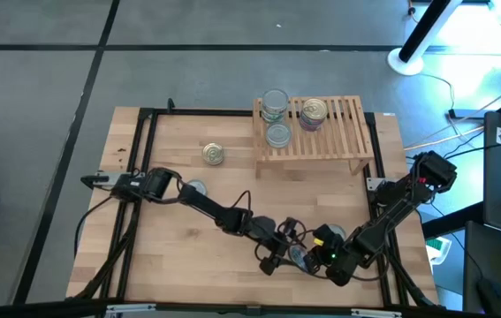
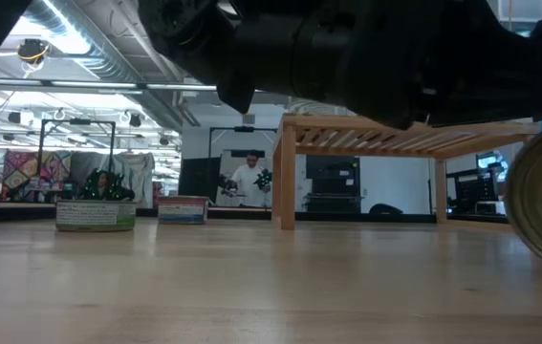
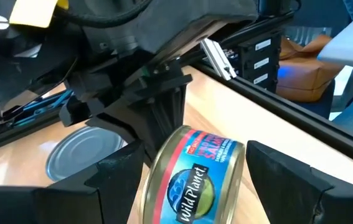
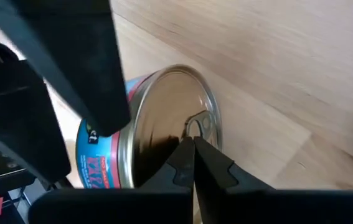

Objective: Stack canned seafood by type on shelf
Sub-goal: Stack the blue pink tuna can on top of the blue pink tuna cans on the shelf

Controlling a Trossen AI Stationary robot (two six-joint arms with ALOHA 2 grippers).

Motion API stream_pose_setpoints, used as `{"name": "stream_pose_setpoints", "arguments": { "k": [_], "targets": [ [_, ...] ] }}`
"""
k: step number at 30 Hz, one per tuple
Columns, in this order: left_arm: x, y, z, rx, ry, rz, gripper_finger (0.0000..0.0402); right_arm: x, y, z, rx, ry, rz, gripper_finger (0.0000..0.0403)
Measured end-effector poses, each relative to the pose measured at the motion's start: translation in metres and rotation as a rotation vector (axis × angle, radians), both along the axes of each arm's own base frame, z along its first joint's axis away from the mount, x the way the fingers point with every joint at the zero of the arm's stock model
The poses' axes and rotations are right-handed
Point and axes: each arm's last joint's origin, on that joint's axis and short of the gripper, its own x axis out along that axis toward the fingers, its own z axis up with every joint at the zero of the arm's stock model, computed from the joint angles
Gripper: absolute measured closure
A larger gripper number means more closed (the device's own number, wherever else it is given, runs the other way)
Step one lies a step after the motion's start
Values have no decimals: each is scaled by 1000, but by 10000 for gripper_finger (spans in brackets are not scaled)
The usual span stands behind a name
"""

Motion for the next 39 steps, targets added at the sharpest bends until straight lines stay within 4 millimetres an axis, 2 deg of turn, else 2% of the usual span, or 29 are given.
{"name": "stream_pose_setpoints", "arguments": {
  "k": [10, 23, 27, 32, 39],
  "targets": [
    [0, 4, -4, -17, 55, -39, 123, 10, -5, 2, -10, -34, 23, 398],
    [-2, 6, -11, 9, 113, -42, 125, 11, -6, 2, -1, -23, 25, 398],
    [-3, 8, -14, 46, 143, -49, 148, 11, -6, 2, -1, -23, 25, 398],
    [-3, 6, -13, 93, 111, -55, 205, 11, -6, 2, -1, -22, 25, 398],
    [-4, 6, -14, 52, 144, -33, 210, 11, -6, 1, -7, -9, 57, 398]
  ]
}}
